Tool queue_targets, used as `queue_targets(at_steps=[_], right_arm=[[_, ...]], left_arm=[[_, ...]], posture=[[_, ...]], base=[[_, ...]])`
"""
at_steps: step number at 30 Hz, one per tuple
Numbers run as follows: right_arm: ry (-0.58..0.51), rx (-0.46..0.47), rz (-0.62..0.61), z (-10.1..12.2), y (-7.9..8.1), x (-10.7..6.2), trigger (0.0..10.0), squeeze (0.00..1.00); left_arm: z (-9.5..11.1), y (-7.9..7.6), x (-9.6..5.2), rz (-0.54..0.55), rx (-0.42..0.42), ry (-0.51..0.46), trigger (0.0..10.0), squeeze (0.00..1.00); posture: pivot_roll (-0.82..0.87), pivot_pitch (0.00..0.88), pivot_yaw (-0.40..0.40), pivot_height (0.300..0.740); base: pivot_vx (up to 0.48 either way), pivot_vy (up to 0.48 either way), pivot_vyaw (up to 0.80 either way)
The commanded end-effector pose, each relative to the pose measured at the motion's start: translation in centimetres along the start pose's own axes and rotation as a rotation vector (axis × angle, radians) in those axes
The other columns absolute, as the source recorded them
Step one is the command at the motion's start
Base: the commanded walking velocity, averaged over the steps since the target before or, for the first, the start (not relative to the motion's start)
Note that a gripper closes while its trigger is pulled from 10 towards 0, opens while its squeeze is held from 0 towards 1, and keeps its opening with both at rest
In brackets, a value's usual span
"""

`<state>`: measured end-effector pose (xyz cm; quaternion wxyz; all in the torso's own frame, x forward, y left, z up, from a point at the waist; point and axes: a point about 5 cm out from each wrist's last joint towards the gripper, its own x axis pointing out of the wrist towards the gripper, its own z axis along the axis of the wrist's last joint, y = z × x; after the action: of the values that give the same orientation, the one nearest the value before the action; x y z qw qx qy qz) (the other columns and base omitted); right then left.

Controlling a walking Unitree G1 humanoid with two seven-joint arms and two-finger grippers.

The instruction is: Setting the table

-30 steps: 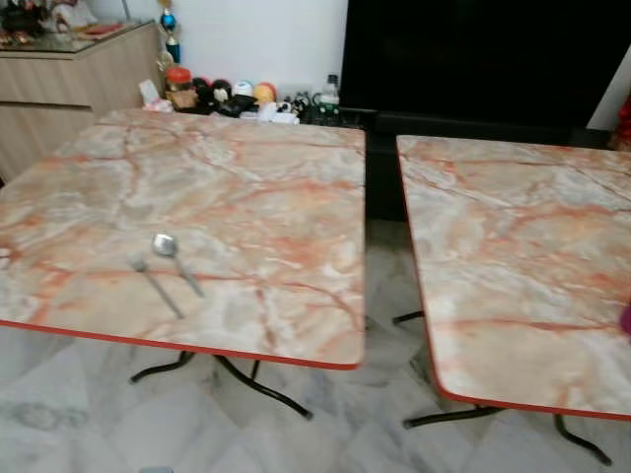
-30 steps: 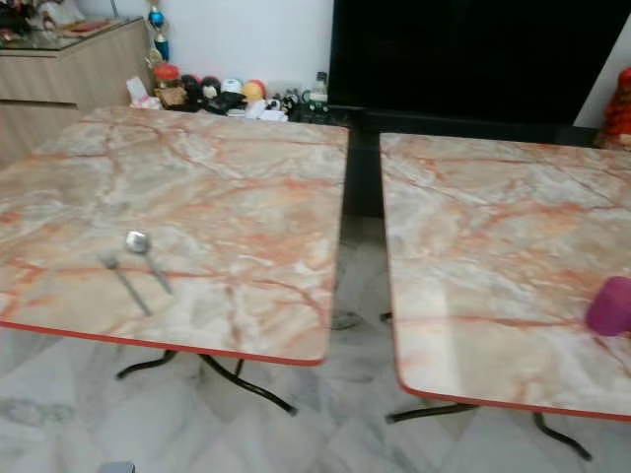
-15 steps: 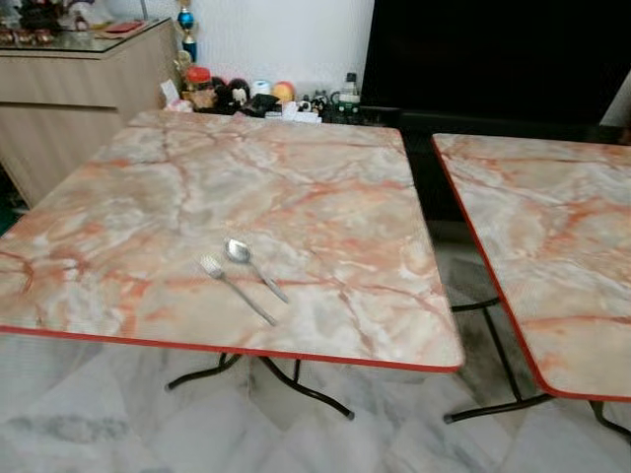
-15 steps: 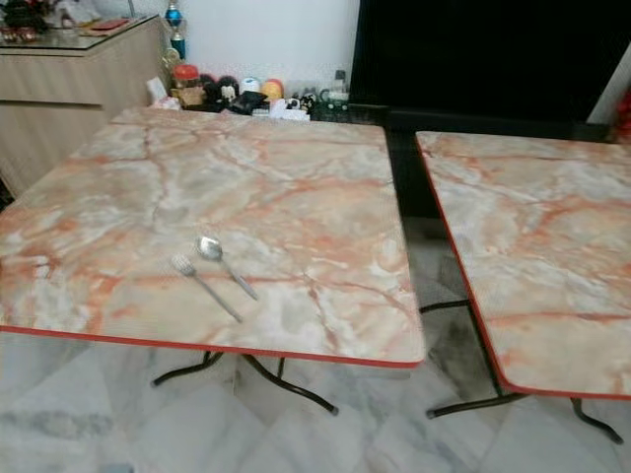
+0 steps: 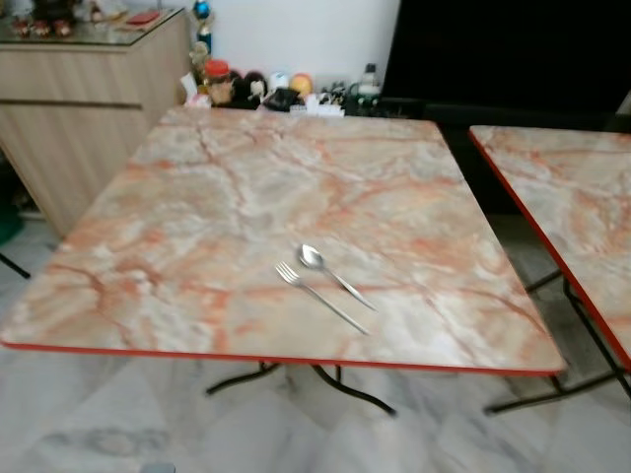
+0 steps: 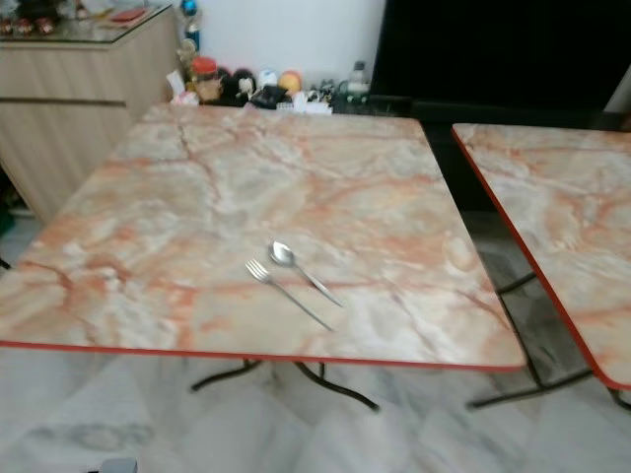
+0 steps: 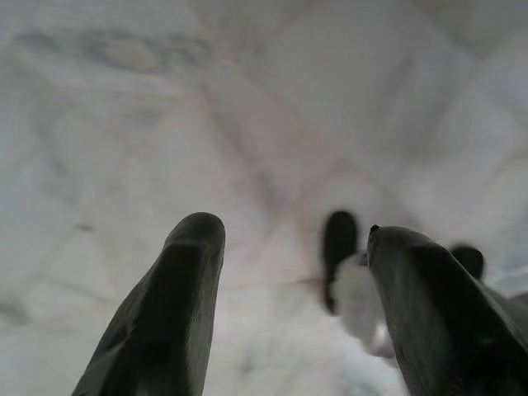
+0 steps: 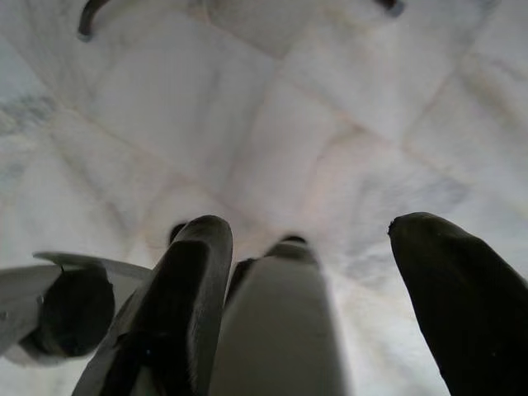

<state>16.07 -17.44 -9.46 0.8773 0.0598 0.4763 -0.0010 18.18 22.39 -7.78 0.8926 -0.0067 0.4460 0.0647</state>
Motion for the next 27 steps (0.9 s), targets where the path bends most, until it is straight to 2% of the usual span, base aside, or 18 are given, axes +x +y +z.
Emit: queue_targets(at_steps=[1, 5, 14, 15, 16, 21, 27], right_arm=[[0.026, 0.008, -0.025, -0.8, -0.8, -0.3, 10.0, 0.0], [0.026, 0.009, -0.024, -0.8, -0.8, -0.3, 10.0, 0.0], [0.025, 0.009, -0.021, -0.7, -0.8, -0.2, 10.0, 0.0], [0.026, 0.008, -0.022, -0.7, -0.8, -0.2, 10.0, 0.0], [0.026, 0.009, -0.022, -0.7, -0.8, -0.2, 10.0, 0.0], [0.025, 0.01, -0.022, -0.7, -0.8, -0.2, 10.0, 0.0], [0.024, 0.011, -0.02, -0.7, -0.8, -0.2, 10.0, 0.0]], left_arm=[[-0.6, -0.6, 0.0, -0.015, -0.017, 0.022, 10.0, 0.0], [-0.5, -0.6, 0.0, -0.015, -0.017, 0.014, 10.0, 0.0], [0.1, -0.9, 0.1, -0.025, 0.017, -0.006, 10.0, 0.0], [0.3, -0.8, 0.1, -0.022, 0.058, -0.014, 10.0, 0.0], [0.4, -0.9, 0.1, -0.025, 0.085, -0.017, 10.0, 0.0], [0.3, -0.8, 0.1, -0.023, 0.077, -0.01, 10.0, 0.0], [0.2, -1.0, 0.1, -0.028, 0.077, -0.012, 10.0, 0.0]], posture=[[0.01, 0.084, -0.006, 0.74], [0.01, 0.086, -0.005, 0.74], [0.01, 0.088, -0.005, 0.74], [0.01, 0.089, -0.003, 0.74], [0.01, 0.091, -0.004, 0.74], [0.01, 0.093, -0.004, 0.74], [0.01, 0.095, -0.004, 0.74]], base=[[0.0, 0.48, 0.0], [0.0, 0.454, 0.0], [0.0, 0.0, 0.0], [0.0, 0.0, 0.0], [0.0, -0.48, 0.0], [0.0, -0.48, 0.0], [0.0, 0.0, 0.0]])
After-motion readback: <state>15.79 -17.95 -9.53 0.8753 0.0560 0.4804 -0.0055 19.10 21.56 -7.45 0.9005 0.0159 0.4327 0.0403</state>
